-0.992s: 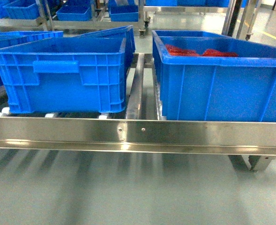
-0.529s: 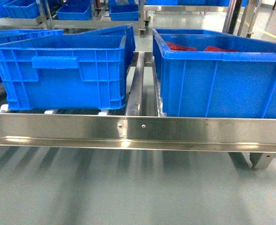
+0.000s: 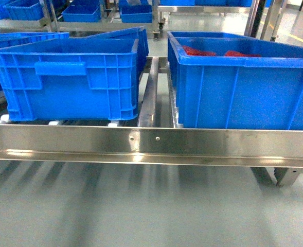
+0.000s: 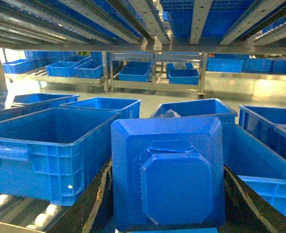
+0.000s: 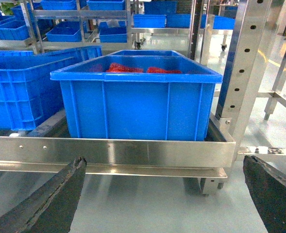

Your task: Pick blue part to blue bin on bottom shelf

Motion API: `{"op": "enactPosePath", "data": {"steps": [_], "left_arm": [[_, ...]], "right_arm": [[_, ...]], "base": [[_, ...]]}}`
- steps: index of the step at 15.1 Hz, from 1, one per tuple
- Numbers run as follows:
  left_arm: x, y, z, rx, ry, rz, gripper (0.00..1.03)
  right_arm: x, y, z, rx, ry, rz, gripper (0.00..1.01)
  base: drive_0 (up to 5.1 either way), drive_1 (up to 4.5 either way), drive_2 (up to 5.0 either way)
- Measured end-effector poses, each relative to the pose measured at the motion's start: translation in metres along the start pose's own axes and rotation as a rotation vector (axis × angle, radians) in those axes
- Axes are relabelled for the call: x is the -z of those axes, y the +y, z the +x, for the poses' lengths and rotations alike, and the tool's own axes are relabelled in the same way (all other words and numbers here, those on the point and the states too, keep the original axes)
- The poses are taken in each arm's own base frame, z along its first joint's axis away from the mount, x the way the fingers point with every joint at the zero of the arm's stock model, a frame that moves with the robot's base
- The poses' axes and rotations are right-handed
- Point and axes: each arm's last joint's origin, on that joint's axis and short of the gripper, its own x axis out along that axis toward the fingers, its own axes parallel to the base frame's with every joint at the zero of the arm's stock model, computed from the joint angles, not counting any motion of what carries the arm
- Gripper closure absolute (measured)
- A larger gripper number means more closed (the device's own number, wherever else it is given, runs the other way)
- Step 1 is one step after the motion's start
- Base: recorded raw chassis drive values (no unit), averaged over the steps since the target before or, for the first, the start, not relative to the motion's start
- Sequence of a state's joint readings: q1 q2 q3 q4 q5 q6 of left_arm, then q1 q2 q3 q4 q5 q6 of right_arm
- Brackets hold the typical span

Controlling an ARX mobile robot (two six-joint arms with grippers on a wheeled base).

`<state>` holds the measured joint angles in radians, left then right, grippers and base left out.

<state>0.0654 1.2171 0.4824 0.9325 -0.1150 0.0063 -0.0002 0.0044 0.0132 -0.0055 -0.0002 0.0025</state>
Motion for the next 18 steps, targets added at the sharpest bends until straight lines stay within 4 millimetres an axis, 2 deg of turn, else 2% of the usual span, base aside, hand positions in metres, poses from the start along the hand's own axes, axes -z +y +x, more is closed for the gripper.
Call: {"op": "enactPosePath", "data": {"steps": [4, 18], "left_arm": [[0.0001, 0.0000, 0.0000, 0.000, 0.000, 0.000, 0.58], [0.0000, 0.0004, 0.0000, -0.002, 0.000, 0.000, 0.58]], "right_arm": [[0.0000, 0.0000, 0.0000, 0.000, 0.000, 0.000, 0.03], [-0.0001, 0.0000, 0.0000, 0.000, -0.001, 0.000, 0.03]], "base": [[0.0, 0.50, -0.5], [-0.1, 2.86, -3.0]]}}
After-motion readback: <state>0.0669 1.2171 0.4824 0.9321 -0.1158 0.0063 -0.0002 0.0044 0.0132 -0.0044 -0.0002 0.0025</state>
